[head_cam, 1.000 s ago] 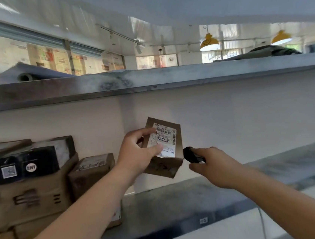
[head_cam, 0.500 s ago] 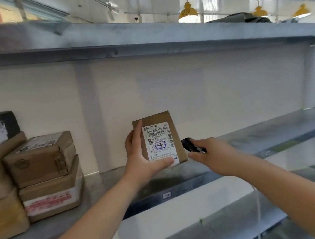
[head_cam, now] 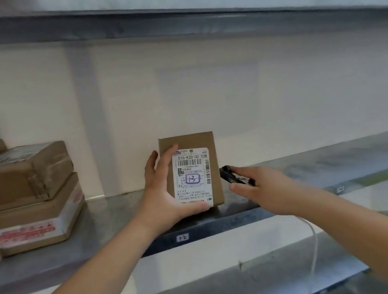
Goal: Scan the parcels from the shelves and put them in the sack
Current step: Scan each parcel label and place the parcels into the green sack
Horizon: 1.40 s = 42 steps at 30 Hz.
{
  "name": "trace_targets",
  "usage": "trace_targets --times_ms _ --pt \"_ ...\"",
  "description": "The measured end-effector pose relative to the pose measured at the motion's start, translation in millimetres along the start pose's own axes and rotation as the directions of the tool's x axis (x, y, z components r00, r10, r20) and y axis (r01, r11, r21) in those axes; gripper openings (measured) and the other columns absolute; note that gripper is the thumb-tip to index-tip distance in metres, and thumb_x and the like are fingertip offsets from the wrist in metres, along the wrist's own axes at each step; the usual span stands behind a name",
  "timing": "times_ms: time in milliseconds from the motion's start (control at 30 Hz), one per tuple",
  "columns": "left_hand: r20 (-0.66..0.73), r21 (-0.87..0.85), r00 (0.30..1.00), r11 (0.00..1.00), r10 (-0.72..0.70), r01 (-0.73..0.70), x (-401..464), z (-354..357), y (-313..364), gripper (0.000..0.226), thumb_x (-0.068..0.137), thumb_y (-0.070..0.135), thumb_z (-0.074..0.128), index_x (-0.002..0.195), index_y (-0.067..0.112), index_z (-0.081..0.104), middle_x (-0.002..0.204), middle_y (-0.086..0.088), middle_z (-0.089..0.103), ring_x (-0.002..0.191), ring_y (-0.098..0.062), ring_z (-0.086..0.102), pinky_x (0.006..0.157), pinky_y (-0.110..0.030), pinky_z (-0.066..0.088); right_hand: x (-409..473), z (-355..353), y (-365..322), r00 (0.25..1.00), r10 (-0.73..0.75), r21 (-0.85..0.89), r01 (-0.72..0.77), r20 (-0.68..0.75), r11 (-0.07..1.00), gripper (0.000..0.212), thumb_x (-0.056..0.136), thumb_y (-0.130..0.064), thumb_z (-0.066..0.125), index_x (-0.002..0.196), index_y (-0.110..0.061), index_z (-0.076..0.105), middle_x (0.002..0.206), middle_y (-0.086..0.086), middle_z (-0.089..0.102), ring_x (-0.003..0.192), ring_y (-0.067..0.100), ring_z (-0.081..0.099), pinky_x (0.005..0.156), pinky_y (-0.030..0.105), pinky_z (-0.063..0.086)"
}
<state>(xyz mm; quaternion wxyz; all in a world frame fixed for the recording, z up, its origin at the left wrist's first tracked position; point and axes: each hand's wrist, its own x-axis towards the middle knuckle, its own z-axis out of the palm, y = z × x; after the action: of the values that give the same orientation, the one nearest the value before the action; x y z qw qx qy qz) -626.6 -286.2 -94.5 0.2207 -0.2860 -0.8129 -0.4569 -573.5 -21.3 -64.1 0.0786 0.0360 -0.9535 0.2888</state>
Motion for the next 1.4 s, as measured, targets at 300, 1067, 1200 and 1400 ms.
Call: trace_targets --times_ms 300,1067,1200,1400 --pt "-0.043 0.052 0.998 0.998 0.037 -0.035 -1.4 -0.1 -4.2 0.133 0.047 0.058 0.101 0.147 0.072 0.014 0.158 0.02 0.009 0.131 0.032 0.013 0.103 0.008 0.015 -20.2 -4.7 -4.6 1.0 -0.017 0.093 0.017 0.002 0.995 0.022 0.099 -0.054 0.057 0.119 -0.05 0.066 0.055 -0.011 0.051 0.041 0.005 0.042 0.04 0.021 0.032" --pt "0.076 0.05 0.983 0.984 0.168 -0.172 -2.0 -26.5 -14.9 0.13 0.053 0.055 0.099 0.153 0.063 0.016 0.168 0.008 -0.005 0.156 -0.032 0.012 0.122 -0.039 0.02 -165.0 36.1 -130.2 0.971 0.236 -0.213 -0.24 -0.047 0.947 0.042 0.094 -0.065 0.054 0.125 -0.041 0.07 0.068 -0.002 0.067 0.046 0.001 0.053 0.039 0.015 0.034" --pt "0.086 0.046 0.98 0.982 0.181 -0.185 -2.6 -27.0 -13.7 0.128 0.054 0.054 0.099 0.152 0.065 0.016 0.168 0.006 -0.004 0.155 -0.032 0.012 0.119 -0.036 0.017 -181.8 40.9 -139.7 0.957 0.286 -0.273 -0.287 -0.046 0.918 0.042 0.094 -0.064 0.054 0.125 -0.041 0.069 0.071 -0.004 0.065 0.051 0.006 0.052 0.043 0.016 0.035" --pt "0.096 0.047 0.983 0.985 0.16 -0.165 -3.3 -28.4 -11.6 0.128 0.053 0.054 0.099 0.151 0.066 0.017 0.17 0.001 -0.004 0.155 -0.037 0.013 0.122 -0.043 0.021 -196.5 46.1 -141.0 0.947 0.32 -0.282 -0.314 -0.028 0.906 0.046 0.095 -0.063 0.054 0.133 -0.039 0.066 0.076 -0.003 0.065 0.056 0.01 0.056 0.044 0.018 0.039"
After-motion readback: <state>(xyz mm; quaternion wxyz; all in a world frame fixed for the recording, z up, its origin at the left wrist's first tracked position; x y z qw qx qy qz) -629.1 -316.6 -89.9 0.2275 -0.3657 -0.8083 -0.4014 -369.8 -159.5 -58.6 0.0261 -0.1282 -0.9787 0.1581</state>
